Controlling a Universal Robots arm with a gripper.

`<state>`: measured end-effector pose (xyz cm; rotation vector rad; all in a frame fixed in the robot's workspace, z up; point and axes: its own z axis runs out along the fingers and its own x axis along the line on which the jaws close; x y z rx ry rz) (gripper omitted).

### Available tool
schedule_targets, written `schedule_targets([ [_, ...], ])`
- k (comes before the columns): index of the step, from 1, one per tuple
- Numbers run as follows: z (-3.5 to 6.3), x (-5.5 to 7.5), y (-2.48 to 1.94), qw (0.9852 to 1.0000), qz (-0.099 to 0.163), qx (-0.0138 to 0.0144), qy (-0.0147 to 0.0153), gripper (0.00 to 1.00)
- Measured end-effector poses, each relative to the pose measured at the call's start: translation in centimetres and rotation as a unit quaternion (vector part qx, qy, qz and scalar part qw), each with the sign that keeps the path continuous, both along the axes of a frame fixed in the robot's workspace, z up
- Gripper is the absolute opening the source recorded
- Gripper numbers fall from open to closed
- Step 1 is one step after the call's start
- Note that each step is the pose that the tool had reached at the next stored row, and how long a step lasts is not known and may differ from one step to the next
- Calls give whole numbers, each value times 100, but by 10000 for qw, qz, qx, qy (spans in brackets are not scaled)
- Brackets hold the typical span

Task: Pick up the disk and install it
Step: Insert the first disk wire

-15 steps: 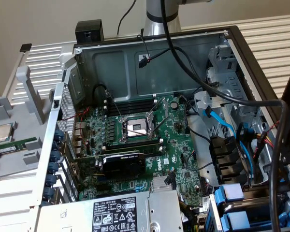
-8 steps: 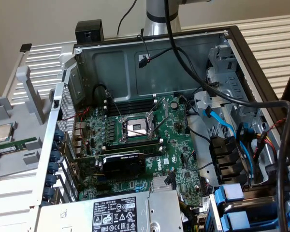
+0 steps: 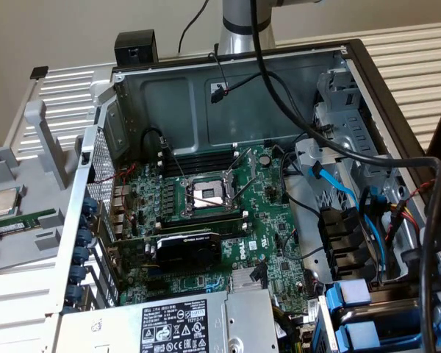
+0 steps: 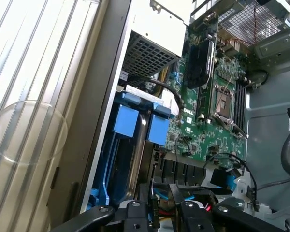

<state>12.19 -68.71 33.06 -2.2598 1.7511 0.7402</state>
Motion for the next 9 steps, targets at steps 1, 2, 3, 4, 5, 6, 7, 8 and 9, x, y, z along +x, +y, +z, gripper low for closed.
schedule_targets([
  [1,-1,1,0,10000,0,7,5,30],
  [2,-2,2,0,10000,1,15,10,30],
  [3,-2,2,0,10000,2,23,14,30],
  [4,-2,3,1,10000,3,30,20,30],
  [5,-2,3,0,10000,3,36,26,30],
  [6,-2,4,0,10000,4,40,32,30],
  [7,-1,4,1,10000,4,45,38,30],
  [8,-2,4,2,10000,4,49,44,30],
  [9,-2,5,2,10000,5,52,49,30],
])
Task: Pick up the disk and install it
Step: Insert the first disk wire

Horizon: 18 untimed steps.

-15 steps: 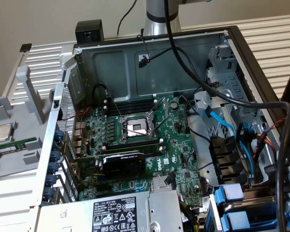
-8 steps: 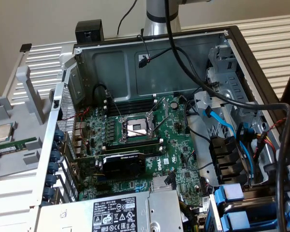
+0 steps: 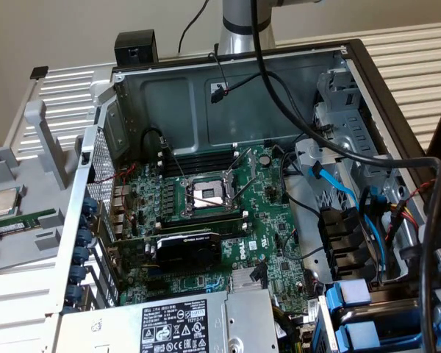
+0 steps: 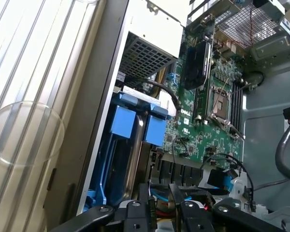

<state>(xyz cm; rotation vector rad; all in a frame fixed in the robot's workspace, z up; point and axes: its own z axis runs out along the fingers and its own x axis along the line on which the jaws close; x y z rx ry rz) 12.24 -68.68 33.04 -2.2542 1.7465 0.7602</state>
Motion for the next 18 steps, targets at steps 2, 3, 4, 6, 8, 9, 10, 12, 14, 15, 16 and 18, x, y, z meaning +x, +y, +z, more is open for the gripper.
schedule_targets([
  [2,-1,3,0,10000,0,6,7,30],
  [3,-3,6,0,10000,0,9,9,30],
  [4,-3,12,0,10000,1,10,15,30],
  [6,-5,38,0,10000,0,10,34,30],
  [8,-10,45,0,10000,-1,11,55,30],
  [9,-12,45,0,10000,-1,12,68,30],
  [10,-14,45,0,10000,-1,12,79,30],
  [12,-16,46,0,10000,0,12,93,30],
  [14,-18,45,-1,10000,-1,13,97,30],
  [15,-19,46,-3,9999,0,14,104,30],
  [16,-19,46,-4,9999,-1,13,112,30],
  [18,-18,46,-4,9999,0,13,120,30],
])
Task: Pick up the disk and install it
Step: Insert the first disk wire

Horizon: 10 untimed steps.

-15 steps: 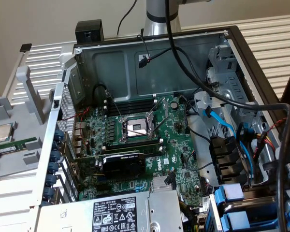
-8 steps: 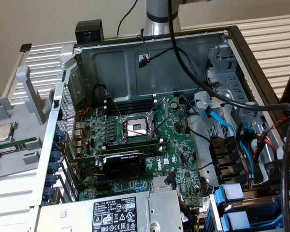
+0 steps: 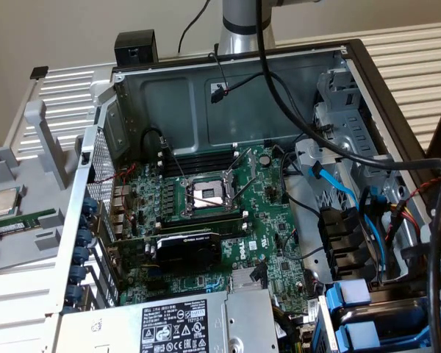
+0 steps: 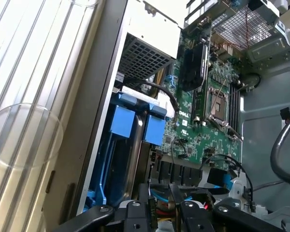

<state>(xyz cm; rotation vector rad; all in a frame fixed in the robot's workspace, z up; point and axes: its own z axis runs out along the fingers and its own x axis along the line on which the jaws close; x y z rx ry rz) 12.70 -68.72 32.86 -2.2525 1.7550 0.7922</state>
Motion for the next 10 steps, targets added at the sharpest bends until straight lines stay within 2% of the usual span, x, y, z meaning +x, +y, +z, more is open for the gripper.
schedule_targets([
  [7,-1,0,-3,10000,0,0,1,30],
  [10,-3,-10,-7,10000,0,0,-19,30],
])
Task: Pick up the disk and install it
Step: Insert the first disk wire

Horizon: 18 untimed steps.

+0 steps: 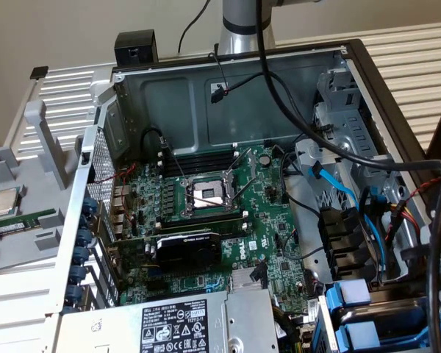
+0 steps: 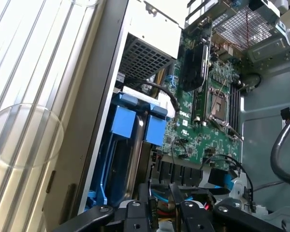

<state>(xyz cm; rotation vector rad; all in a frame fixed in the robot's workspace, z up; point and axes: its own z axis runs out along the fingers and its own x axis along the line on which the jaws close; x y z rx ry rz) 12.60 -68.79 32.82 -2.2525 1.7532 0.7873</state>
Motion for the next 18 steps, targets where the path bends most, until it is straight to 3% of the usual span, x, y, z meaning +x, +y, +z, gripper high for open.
schedule_targets([
  [2,-5,-20,-1,10000,-2,-1,-38,30],
  [5,-8,-39,0,9999,-4,0,-136,30],
  [8,-9,-48,0,9998,-8,0,-208,30],
  [12,-9,-82,0,9997,-21,0,-242,30],
  [16,-8,-91,11,9995,-52,-2,-320,30],
  [18,-9,-98,14,9994,-68,-1,-344,30],
])
